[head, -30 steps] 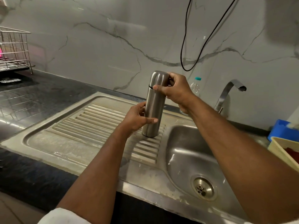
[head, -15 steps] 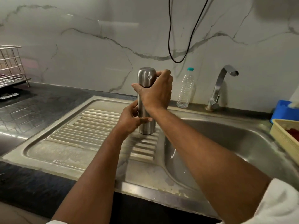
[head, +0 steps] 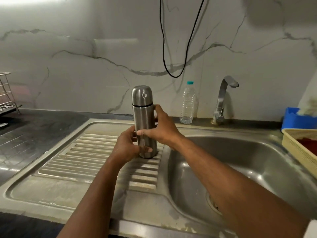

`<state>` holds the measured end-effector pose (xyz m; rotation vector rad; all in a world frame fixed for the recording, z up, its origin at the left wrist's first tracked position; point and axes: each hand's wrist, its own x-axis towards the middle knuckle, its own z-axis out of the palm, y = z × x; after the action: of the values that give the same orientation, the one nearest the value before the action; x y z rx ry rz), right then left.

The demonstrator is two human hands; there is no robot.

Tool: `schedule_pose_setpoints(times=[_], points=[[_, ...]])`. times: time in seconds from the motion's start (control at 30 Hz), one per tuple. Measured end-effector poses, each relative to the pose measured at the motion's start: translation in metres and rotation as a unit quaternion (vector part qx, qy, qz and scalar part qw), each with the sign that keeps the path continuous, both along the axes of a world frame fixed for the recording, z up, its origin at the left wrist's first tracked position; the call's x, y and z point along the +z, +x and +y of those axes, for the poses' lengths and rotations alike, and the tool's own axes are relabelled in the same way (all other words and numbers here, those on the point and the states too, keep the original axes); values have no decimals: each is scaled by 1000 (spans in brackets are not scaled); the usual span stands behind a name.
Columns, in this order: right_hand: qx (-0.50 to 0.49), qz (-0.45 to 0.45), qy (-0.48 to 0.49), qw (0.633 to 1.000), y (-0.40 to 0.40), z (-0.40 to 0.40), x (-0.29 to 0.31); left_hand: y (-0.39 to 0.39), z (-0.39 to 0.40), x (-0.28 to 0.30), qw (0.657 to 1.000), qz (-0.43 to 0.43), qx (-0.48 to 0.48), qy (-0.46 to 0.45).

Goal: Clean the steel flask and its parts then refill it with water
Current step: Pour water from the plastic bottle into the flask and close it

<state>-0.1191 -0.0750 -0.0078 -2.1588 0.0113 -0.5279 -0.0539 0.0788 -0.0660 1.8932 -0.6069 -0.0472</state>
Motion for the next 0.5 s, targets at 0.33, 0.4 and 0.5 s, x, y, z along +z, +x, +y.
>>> schedule_pose_setpoints(times=[0.33, 0.4, 0.5], points=[[-14, -27, 8, 1000, 16, -12, -6, 12, -22, 6, 999, -30, 34, 12], [-28, -36, 7, 999, 27, -18, 1, 24, -33, 15, 999, -30, 31, 7], [-46, -37, 2, 998, 45, -31, 8, 43, -50, 23, 1000, -15, 24, 0]])
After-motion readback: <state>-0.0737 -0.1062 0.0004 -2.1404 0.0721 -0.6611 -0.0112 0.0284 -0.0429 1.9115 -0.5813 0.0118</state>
